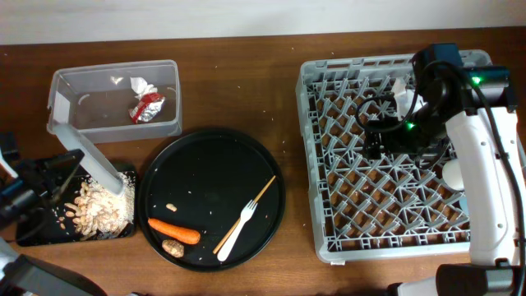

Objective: Sort waste into correct bins and load items into the dishwasher rack

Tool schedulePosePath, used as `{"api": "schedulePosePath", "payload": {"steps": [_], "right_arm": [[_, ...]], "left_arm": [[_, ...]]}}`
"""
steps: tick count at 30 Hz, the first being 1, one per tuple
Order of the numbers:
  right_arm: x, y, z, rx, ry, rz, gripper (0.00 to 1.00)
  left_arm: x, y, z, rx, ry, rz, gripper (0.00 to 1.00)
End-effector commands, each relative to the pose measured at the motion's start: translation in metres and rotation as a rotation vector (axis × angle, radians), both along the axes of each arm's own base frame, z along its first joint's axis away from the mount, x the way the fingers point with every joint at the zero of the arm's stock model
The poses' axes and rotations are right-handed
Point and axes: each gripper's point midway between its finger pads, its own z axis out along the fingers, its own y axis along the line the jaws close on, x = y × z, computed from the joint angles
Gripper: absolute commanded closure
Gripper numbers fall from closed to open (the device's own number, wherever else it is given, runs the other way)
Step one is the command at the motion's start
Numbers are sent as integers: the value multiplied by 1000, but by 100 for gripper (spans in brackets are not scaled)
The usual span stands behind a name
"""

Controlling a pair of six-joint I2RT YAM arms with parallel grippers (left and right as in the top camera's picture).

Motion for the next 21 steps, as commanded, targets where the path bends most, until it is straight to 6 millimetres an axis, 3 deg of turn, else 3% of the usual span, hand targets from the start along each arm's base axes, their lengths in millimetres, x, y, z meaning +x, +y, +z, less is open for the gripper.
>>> {"api": "schedulePosePath", "payload": {"steps": [1, 4, 6, 10, 12, 15, 19, 21], "right_arm": [[-3, -4, 4, -16, -16, -5, 2], [-3, -4, 4, -16, -15, -5, 2], [-3, -4, 4, -16, -15, -5, 2], [-3, -4, 4, -16, -15, -5, 2], [-3, -4, 4, -16, -15, -5, 2], [-3, -4, 4, -16, -15, -5, 2], [-3, -3, 4, -15, -15, -5, 2], [-3, -3, 4, -15, -14, -5, 2]], "left_arm": [[-2, -3, 5, 6, -12, 1, 100], [-3, -18, 8, 8, -18, -44, 100], [1, -58, 11, 46, -38, -182, 100], [-2, -130, -10, 171, 12, -482, 100], [1, -166, -32, 257, 119, -602, 100], [14, -195, -71, 496, 304, -618, 99], [26, -235, -103, 861, 364, -570, 100], [22, -272, -119, 963, 333, -638, 100]]}}
